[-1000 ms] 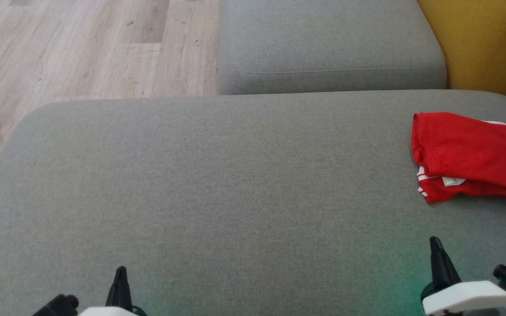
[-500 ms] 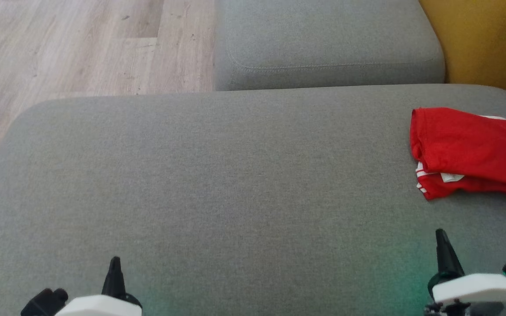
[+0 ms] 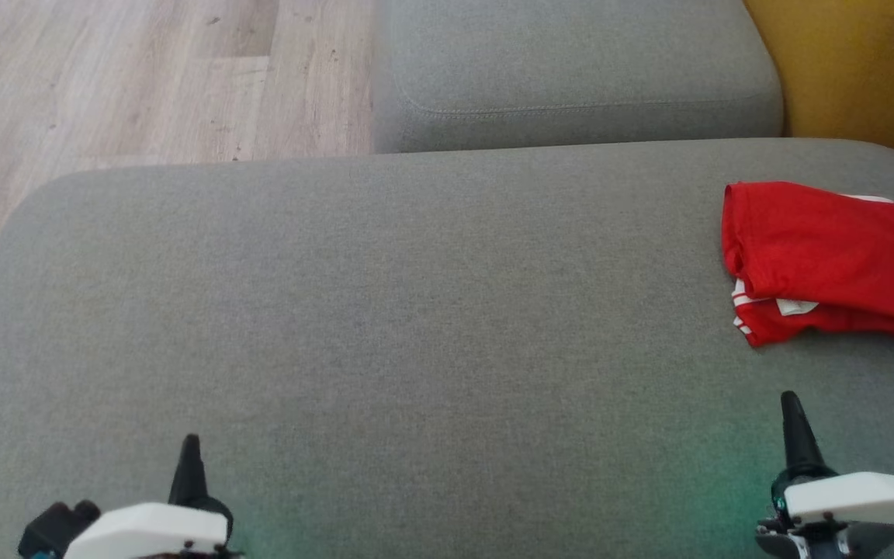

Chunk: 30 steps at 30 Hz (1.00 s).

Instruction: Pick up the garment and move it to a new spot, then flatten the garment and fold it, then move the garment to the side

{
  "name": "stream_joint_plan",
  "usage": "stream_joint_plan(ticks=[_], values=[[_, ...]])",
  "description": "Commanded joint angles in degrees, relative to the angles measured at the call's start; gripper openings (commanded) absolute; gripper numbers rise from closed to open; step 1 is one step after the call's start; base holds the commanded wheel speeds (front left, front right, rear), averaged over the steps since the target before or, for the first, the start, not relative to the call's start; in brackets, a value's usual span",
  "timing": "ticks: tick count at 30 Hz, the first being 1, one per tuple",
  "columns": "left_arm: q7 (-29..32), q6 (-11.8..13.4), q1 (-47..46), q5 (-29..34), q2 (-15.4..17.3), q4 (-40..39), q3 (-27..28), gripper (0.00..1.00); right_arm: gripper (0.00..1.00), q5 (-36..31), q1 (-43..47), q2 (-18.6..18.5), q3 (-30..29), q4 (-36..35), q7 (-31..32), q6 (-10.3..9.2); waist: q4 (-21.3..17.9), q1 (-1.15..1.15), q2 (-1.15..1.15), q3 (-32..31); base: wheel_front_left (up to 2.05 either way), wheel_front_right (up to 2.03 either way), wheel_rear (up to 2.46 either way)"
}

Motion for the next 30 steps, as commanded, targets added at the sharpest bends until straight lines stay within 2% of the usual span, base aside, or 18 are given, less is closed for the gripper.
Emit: stream_joint_plan(ticks=[1, 30], values=[[0.17, -0.41, -3.49, -0.7, -0.03, -1.55, 2.22, 0.0, 0.0, 1.21, -3.98, -0.28, 0.51, -2.05, 0.19, 0.25, -0.02, 0.0, 0.0, 0.04, 0.0, 0.0, 0.0], [4.99, -5.87, -6.63, -12.62, -3.73, -0.85, 11.49, 0.0, 0.0, 19.56, -7.7, -0.37, -1.35, -2.07, 2.72, 0.34, -1.07, 0.0, 0.0, 1.86, 0.0, 0.0, 0.0]])
